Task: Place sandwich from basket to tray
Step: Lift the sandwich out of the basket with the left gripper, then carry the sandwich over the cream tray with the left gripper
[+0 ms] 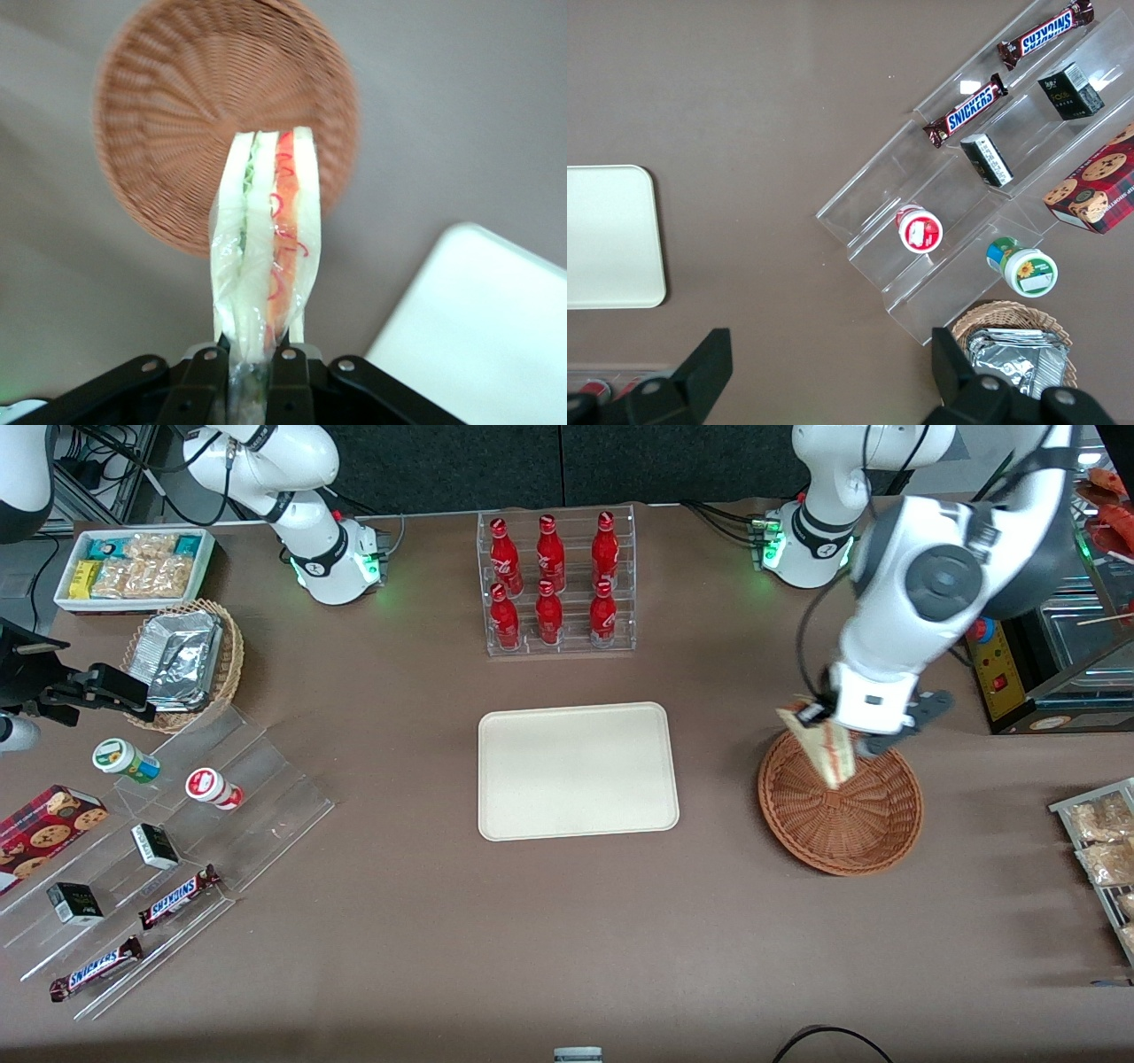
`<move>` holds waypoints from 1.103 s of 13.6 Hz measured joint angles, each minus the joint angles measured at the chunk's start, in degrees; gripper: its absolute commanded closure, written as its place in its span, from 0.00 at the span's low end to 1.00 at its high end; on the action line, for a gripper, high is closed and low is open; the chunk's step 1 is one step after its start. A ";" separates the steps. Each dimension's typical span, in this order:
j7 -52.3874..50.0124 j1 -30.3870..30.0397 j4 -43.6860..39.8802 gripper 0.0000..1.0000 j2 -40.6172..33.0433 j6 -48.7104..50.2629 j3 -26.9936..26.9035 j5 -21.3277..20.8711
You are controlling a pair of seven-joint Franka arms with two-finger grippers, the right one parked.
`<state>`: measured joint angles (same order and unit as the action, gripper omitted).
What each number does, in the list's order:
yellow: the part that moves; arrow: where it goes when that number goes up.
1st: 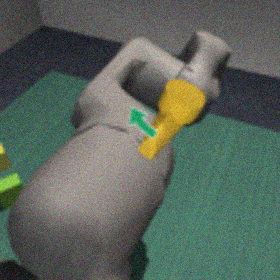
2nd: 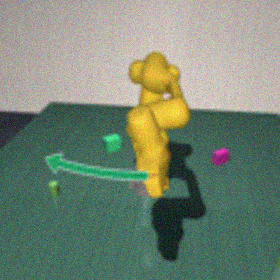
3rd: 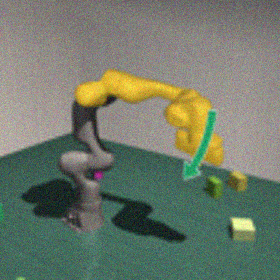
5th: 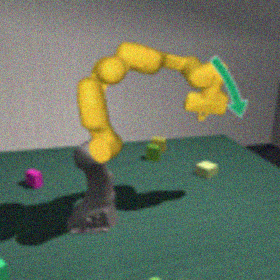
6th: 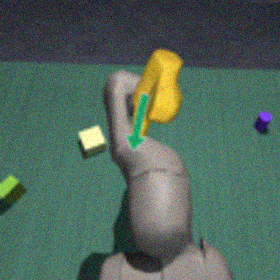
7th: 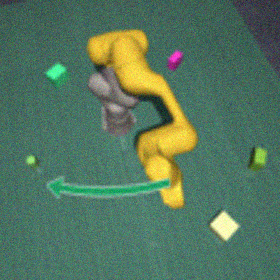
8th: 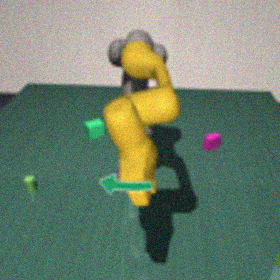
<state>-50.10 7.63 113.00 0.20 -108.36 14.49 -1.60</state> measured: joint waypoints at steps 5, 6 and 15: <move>-1.53 0.57 -7.78 1.00 10.21 -0.27 12.59 0.39; -1.89 1.34 -9.80 1.00 13.34 -0.56 14.10 -0.80; -9.97 11.07 -14.23 1.00 28.50 -15.73 15.29 -8.70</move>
<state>-60.07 18.70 98.78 28.70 -124.09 29.78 -10.30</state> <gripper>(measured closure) 0.850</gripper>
